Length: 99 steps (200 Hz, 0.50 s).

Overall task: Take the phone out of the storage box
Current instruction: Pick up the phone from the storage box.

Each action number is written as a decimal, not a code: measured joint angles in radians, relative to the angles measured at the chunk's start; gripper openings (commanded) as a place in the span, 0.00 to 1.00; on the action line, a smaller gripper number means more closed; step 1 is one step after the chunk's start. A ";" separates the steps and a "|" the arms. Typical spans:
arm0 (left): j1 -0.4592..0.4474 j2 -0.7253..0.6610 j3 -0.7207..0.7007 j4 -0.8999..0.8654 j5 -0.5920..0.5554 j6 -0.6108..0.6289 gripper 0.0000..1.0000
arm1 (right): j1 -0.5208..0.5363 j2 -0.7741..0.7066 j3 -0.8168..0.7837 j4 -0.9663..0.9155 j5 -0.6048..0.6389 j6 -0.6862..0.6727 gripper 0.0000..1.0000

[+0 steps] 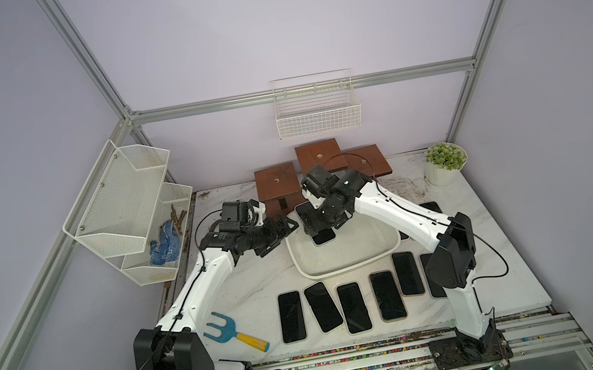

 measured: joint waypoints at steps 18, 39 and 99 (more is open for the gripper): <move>0.000 0.003 0.000 0.035 0.021 -0.017 0.92 | 0.000 -0.029 -0.043 0.003 -0.060 -0.011 0.71; 0.000 0.005 0.000 0.064 0.039 -0.035 0.88 | 0.002 -0.047 -0.077 0.010 -0.109 -0.014 0.71; -0.002 0.006 0.000 0.122 0.068 -0.082 0.71 | 0.019 -0.075 -0.120 0.052 -0.205 0.002 0.70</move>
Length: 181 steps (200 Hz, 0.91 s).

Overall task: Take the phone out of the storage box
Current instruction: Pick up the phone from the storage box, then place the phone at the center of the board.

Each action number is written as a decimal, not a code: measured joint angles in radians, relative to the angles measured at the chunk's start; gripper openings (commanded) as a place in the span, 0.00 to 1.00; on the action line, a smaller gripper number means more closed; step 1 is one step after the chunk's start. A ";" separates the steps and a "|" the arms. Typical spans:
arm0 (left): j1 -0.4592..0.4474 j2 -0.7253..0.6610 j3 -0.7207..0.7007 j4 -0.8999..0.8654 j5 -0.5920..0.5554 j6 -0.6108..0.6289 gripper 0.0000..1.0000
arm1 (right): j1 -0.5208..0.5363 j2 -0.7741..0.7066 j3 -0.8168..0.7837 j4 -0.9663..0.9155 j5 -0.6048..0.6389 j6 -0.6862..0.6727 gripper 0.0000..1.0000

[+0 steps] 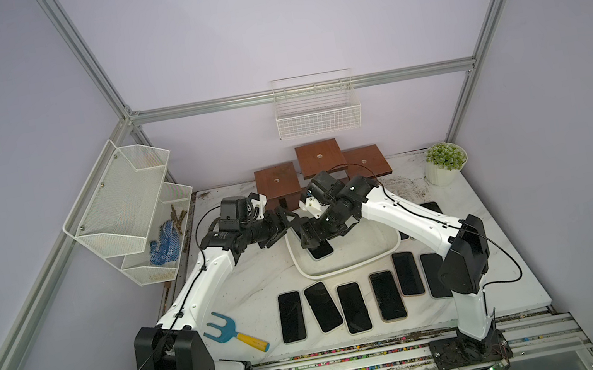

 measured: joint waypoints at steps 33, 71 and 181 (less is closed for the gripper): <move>-0.007 0.034 0.000 0.021 0.019 -0.017 0.57 | 0.015 -0.016 -0.021 0.032 -0.009 0.018 0.71; -0.016 0.057 0.000 0.021 0.036 -0.028 0.46 | 0.020 -0.040 -0.030 0.058 -0.012 0.037 0.71; -0.019 0.059 0.000 0.047 0.102 -0.040 0.00 | 0.020 -0.047 -0.043 0.081 -0.024 0.056 0.90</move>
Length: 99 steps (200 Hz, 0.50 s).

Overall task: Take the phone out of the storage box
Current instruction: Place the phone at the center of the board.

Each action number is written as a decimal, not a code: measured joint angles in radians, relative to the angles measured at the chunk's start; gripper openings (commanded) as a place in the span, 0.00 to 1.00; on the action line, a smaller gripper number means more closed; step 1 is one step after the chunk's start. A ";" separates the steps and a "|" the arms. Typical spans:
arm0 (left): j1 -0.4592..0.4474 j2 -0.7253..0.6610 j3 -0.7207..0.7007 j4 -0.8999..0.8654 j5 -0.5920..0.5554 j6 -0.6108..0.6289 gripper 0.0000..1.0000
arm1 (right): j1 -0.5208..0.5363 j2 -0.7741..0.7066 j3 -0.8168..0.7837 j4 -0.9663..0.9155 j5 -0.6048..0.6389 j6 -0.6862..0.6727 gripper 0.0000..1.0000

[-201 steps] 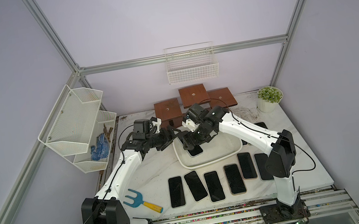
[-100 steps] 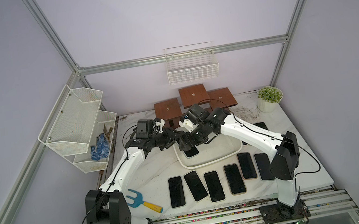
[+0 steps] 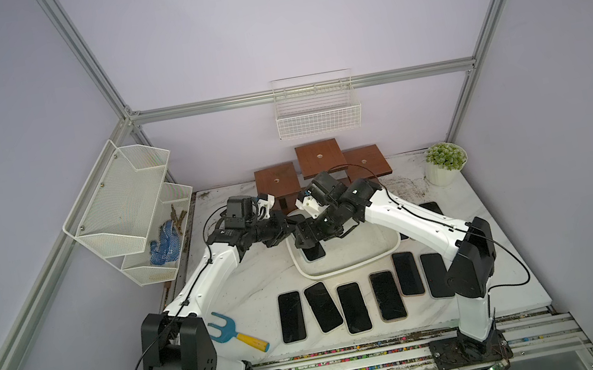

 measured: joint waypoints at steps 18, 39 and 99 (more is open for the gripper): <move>0.002 0.000 0.000 -0.021 0.000 0.003 0.00 | -0.002 -0.013 -0.001 0.008 0.003 -0.001 1.00; 0.013 0.000 0.006 -0.085 -0.002 0.040 0.00 | -0.021 -0.061 -0.018 0.014 0.005 0.003 1.00; 0.076 -0.106 0.087 -0.457 -0.158 0.272 0.00 | -0.242 -0.260 -0.099 0.060 -0.019 -0.014 1.00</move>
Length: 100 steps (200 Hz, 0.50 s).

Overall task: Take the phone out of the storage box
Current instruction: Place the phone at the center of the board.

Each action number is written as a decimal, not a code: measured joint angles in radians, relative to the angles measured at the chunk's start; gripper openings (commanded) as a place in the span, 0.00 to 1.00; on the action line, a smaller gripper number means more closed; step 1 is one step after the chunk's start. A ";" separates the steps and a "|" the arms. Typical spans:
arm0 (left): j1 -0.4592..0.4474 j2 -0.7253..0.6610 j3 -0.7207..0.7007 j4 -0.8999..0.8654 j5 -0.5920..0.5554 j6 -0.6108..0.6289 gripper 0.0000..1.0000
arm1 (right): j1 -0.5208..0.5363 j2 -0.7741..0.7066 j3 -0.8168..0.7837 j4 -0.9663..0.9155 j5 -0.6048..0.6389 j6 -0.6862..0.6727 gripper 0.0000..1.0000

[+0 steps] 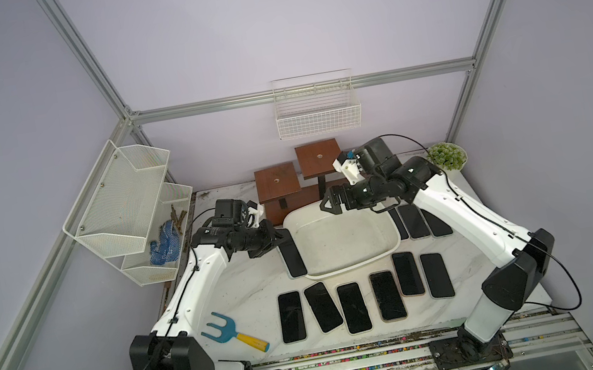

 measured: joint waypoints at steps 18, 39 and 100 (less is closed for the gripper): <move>0.043 -0.068 0.000 -0.082 -0.056 0.030 0.00 | -0.027 -0.008 -0.013 0.006 -0.015 -0.013 1.00; 0.082 -0.108 -0.006 -0.125 -0.103 0.051 0.00 | -0.033 -0.006 -0.031 0.006 -0.035 -0.023 1.00; 0.097 0.075 -0.017 -0.074 -0.122 0.089 0.00 | -0.091 -0.048 -0.055 0.006 -0.074 -0.040 1.00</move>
